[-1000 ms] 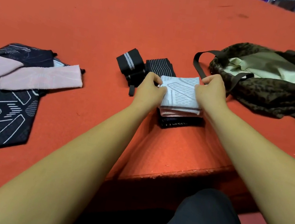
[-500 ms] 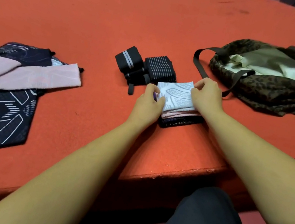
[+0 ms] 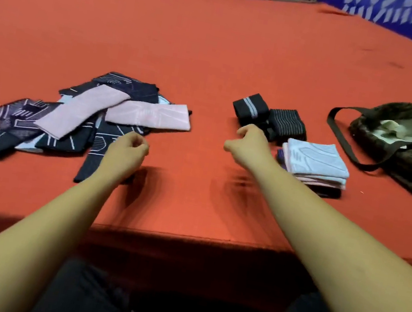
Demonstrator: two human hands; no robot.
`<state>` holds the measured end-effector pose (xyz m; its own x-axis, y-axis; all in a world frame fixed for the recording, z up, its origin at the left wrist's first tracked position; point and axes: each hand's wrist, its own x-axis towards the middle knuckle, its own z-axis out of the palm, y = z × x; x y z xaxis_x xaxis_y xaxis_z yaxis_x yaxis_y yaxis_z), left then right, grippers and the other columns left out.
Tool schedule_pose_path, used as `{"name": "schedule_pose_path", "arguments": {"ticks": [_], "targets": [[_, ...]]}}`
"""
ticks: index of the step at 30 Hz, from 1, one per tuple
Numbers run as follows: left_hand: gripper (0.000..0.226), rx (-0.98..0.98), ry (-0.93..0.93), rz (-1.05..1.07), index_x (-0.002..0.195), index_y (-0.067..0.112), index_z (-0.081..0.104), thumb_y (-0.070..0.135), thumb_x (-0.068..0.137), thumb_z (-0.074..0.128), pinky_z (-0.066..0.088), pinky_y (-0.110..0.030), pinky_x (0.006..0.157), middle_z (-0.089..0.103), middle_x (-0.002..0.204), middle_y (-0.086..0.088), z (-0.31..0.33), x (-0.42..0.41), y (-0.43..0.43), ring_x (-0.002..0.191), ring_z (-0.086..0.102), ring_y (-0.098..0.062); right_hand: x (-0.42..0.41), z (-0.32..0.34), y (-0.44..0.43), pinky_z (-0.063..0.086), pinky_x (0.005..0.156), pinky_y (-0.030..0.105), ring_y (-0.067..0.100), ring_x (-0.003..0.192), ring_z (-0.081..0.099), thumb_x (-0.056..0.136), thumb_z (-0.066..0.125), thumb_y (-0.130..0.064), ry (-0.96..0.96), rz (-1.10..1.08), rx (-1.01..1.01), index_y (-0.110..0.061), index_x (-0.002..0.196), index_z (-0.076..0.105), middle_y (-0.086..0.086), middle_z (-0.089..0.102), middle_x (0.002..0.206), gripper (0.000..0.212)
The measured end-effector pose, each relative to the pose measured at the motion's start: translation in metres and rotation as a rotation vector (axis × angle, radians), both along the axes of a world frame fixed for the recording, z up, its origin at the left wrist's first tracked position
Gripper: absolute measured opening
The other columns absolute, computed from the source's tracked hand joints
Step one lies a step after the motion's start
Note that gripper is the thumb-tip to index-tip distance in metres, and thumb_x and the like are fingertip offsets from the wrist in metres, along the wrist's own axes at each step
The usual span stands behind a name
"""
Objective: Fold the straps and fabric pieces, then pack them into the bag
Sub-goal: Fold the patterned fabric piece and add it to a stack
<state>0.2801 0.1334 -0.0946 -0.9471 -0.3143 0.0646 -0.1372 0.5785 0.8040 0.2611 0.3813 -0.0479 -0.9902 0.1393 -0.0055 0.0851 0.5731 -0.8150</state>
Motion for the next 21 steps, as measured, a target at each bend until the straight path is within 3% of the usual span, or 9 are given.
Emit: {"name": "schedule_pose_path", "arguments": {"ticks": [3, 5, 8, 10, 13, 15, 17, 19, 21], "targets": [[0.007, -0.109, -0.014, 0.138, 0.081, 0.018, 0.062, 0.017, 0.085, 0.057, 0.049, -0.035, 0.077, 0.067, 0.083, -0.004, -0.012, 0.027, -0.058, 0.084, 0.063, -0.027, 0.01, -0.011, -0.056, 0.053, 0.076, 0.041, 0.025, 0.082, 0.055, 0.075, 0.079, -0.009, -0.198, 0.131, -0.173, -0.007, 0.096, 0.054, 0.015, 0.055, 0.089, 0.033], [0.017, -0.159, -0.032, 0.239, 0.094, 0.013, 0.064, 0.021, 0.08, 0.058, 0.05, -0.041, 0.088, 0.071, 0.095, -0.013, -0.021, 0.038, -0.086, 0.096, 0.064, -0.033, 0.016, -0.017, -0.091, 0.048, 0.064, 0.037, 0.024, 0.08, 0.052, 0.076, 0.08, -0.008, -0.299, 0.18, -0.261, -0.014, 0.077, 0.044, 0.012, 0.049, 0.079, 0.036], [0.043, -0.205, -0.177, 0.317, 0.118, 0.002, 0.058, 0.028, 0.085, 0.066, 0.044, -0.043, 0.097, 0.064, 0.119, -0.024, -0.028, 0.045, -0.105, 0.115, 0.057, -0.039, 0.023, -0.028, -0.135, 0.05, 0.062, 0.035, 0.025, 0.077, 0.056, 0.077, 0.081, -0.015, -0.386, 0.205, -0.31, -0.012, 0.086, 0.051, 0.009, 0.052, 0.079, 0.031], [0.04, -0.195, -0.202, 0.253, 0.112, -0.001, 0.061, 0.029, 0.086, 0.067, 0.046, -0.039, 0.087, 0.066, 0.113, -0.023, -0.03, 0.047, -0.105, 0.11, 0.061, -0.038, 0.026, -0.035, -0.155, 0.051, 0.059, 0.036, 0.025, 0.074, 0.056, 0.078, 0.081, -0.018, -0.408, 0.205, -0.303, -0.008, 0.092, 0.057, 0.01, 0.054, 0.079, 0.03], [0.017, -0.108, -0.149, 0.156, 0.093, 0.004, 0.07, 0.02, 0.087, 0.067, 0.045, -0.035, 0.072, 0.071, 0.091, -0.018, -0.029, 0.048, -0.096, 0.088, 0.067, -0.03, 0.033, -0.043, -0.169, 0.043, 0.052, 0.032, 0.024, 0.061, 0.051, 0.079, 0.08, -0.026, -0.401, 0.184, -0.242, -0.008, 0.074, 0.049, 0.01, 0.051, 0.066, 0.036], [0.005, 0.27, -0.12, 0.093, 0.088, 0.008, 0.068, 0.012, 0.091, 0.065, 0.047, -0.027, 0.059, 0.068, 0.078, -0.011, -0.023, 0.05, -0.084, 0.069, 0.064, -0.023, 0.034, -0.045, -0.17, 0.038, 0.048, 0.027, 0.019, 0.054, 0.047, 0.078, 0.081, -0.035, -0.419, 0.138, -0.311, -0.01, 0.076, 0.049, 0.007, 0.051, 0.066, 0.04], [0.01, 0.86, -0.115, 0.047, 0.088, 0.009, 0.064, 0.003, 0.094, 0.059, 0.046, -0.016, 0.048, 0.069, 0.074, -0.004, -0.013, 0.054, -0.068, 0.058, 0.064, -0.011, 0.036, -0.043, -0.167, 0.036, 0.051, 0.024, 0.013, 0.056, 0.043, 0.079, 0.078, -0.044, -0.524, 0.05, -0.487, -0.015, 0.081, 0.053, 0.002, 0.051, 0.066, 0.038], [0.01, 1.347, -0.136, 0.037, 0.092, 0.004, 0.064, -0.002, 0.092, 0.056, 0.05, -0.014, 0.05, 0.072, 0.08, -0.007, -0.006, 0.061, -0.051, 0.065, 0.071, -0.013, 0.038, -0.037, -0.161, 0.031, 0.054, 0.024, 0.011, 0.058, 0.035, 0.079, 0.074, -0.053, -0.663, 0.003, -0.588, -0.02, 0.075, 0.049, -0.004, 0.044, 0.06, 0.041], [0.012, 1.535, -0.133, 0.001, 0.096, 0.001, 0.063, -0.003, 0.086, 0.058, 0.054, -0.017, 0.055, 0.073, 0.088, -0.012, -0.006, 0.068, -0.042, 0.075, 0.074, -0.019, 0.037, -0.034, -0.151, 0.027, 0.053, 0.026, 0.01, 0.058, 0.028, 0.078, 0.071, -0.059, -0.756, -0.006, -0.604, -0.022, 0.073, 0.048, -0.006, 0.039, 0.065, 0.044]]}}
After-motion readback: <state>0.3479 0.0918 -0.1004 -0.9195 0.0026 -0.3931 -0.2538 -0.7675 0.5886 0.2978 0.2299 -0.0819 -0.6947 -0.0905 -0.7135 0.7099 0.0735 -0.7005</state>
